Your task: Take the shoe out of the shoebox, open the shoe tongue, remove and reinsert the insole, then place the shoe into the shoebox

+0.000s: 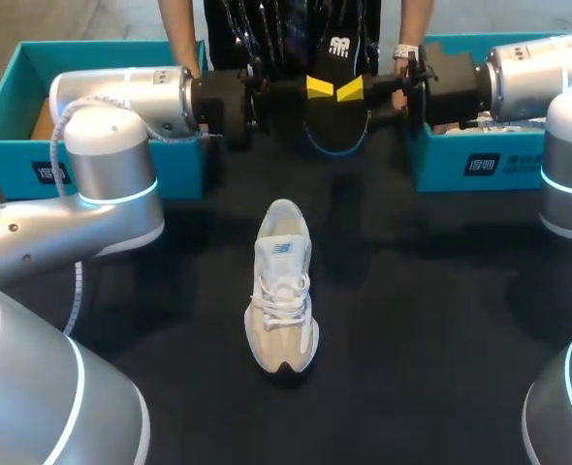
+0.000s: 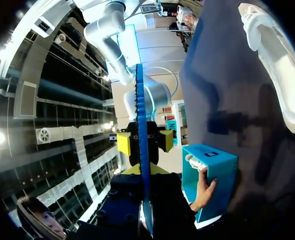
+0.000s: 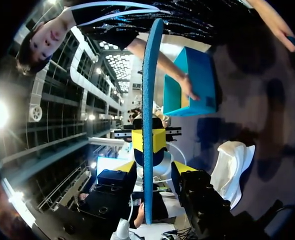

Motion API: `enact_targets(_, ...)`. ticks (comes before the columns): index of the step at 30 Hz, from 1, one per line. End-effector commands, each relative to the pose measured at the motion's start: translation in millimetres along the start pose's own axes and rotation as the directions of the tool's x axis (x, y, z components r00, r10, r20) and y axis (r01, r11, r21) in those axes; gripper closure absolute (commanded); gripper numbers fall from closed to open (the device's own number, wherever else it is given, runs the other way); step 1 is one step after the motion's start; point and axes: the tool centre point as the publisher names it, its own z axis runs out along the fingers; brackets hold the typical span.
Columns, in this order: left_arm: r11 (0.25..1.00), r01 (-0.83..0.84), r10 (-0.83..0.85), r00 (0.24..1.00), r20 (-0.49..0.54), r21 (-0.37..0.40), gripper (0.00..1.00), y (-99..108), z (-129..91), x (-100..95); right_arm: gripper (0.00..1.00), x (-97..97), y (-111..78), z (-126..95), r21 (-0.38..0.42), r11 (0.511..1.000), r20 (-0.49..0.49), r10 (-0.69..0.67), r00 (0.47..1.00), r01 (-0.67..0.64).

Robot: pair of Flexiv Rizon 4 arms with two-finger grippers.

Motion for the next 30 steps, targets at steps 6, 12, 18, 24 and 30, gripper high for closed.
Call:
enact_targets(6,1.000,0.000,0.000,1.000,0.012,-0.002,1.00,-1.6,2.9,1.1,0.96,-1.4,0.8,5.1,-0.003,1.000,0.000,0.001,1.000,-0.001)
enact_targets(12,1.000,0.014,-0.014,1.000,0.026,0.014,1.00,-4.9,2.8,0.9,1.00,-3.4,0.2,4.4,-0.034,0.999,0.000,-0.013,1.000,0.013)
enact_targets(18,1.000,0.008,-0.008,1.000,0.025,0.017,0.00,-3.8,-4.9,-0.3,1.00,-3.7,0.1,1.8,-0.065,0.997,-0.003,-0.048,0.999,0.048)
enact_targets(24,1.000,-0.003,0.003,1.000,0.012,0.030,0.00,-1.6,-16.5,-1.2,1.00,-5.5,0.8,-0.2,-0.075,0.995,0.002,-0.063,0.998,0.063)
enact_targets(30,0.997,0.003,0.000,0.999,-0.032,0.080,0.00,-5.0,-35.5,1.5,1.00,-9.2,1.7,-1.6,-0.081,0.994,0.019,-0.079,0.997,0.080)
